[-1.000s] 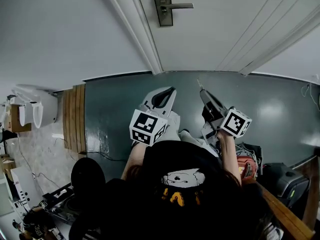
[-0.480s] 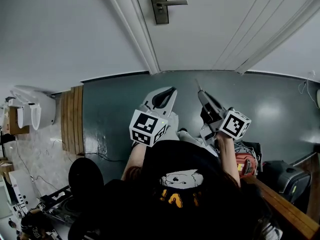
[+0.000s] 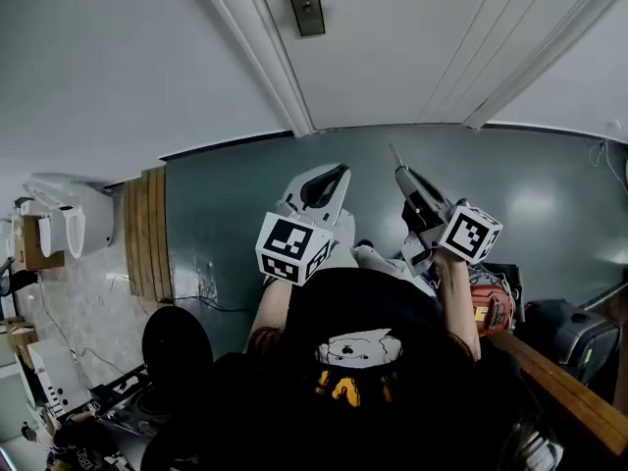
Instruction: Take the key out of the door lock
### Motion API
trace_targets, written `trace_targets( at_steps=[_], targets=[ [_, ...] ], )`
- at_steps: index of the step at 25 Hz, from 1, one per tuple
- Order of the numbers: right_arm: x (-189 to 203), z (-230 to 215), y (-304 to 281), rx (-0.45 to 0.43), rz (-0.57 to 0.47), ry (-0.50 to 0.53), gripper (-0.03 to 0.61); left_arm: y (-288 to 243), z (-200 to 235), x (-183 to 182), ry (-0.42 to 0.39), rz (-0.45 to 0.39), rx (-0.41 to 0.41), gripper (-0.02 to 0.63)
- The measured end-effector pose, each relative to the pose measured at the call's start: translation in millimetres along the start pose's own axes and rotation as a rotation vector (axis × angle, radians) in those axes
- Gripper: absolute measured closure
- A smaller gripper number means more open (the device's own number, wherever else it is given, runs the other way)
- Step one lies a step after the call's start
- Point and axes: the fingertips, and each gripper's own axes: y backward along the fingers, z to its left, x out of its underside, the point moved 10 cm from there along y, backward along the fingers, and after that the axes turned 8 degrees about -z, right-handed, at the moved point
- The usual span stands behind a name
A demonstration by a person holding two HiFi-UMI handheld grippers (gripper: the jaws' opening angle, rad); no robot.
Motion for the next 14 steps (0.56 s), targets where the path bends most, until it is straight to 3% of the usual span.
trace_targets(
  at_steps=[14],
  targets=[
    [-9.0,-7.2,4.7,0.045,-0.026,0.03,0.557,2.5,6.4,3.8,-0.009,0.035,0.012,0.598]
  ],
)
